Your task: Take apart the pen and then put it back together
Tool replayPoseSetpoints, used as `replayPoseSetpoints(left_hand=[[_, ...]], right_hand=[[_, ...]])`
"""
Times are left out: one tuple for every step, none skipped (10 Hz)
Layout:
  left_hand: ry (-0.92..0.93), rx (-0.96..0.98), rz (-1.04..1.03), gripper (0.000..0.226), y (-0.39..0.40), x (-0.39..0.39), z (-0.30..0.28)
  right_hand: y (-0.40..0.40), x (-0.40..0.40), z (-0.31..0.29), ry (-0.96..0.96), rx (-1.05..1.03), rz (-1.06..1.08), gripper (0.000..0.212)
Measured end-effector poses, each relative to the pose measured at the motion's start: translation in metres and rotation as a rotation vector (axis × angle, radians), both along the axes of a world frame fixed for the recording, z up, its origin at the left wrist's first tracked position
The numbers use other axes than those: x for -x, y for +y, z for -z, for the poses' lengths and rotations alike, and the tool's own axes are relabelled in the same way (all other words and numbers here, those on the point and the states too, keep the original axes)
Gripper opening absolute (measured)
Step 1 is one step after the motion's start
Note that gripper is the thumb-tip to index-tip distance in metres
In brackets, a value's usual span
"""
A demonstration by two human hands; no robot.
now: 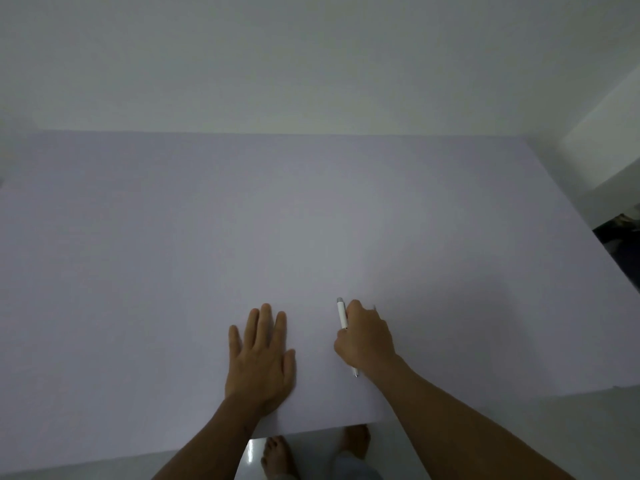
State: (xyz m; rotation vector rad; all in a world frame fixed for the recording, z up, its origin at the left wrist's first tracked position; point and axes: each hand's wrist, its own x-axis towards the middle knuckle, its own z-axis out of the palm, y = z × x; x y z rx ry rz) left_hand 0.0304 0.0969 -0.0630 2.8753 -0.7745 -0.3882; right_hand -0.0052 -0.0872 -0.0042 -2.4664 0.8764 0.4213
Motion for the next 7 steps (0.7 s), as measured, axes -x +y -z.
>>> replayPoseSetpoints(left_hand=[[-0.007,-0.005,0.005,0.069,0.001,0.0,0.001],[-0.032,-0.002,0.008,0.069,0.003,0.0,0.003],[-0.017,-0.02,0.01,0.069,0.001,0.001,0.0],[-0.014,-0.032,0.004,0.07,-0.001,0.002,-0.001],[-0.002,-0.084,0.02,0.07,0.0,-0.001,-0.008],[-0.011,-0.077,0.07,0.066,0.001,-0.01,-0.023],[0.023,-0.083,0.119,0.062,-0.009,-0.031,-0.045]], right_hand=[[0.003,-0.004,0.002,0.003,0.033,0.007,0.028],[0.005,-0.006,0.002,-0.004,0.055,0.006,0.033],[0.003,-0.006,0.001,0.003,0.042,0.014,0.034],[-0.001,-0.005,-0.003,0.003,0.02,0.017,0.031],[-0.009,0.0,-0.015,-0.003,-0.007,0.013,0.039],[-0.021,0.0,-0.027,-0.07,-0.015,-0.002,0.045],[-0.034,-0.016,-0.047,-0.12,-0.011,-0.055,0.05]])
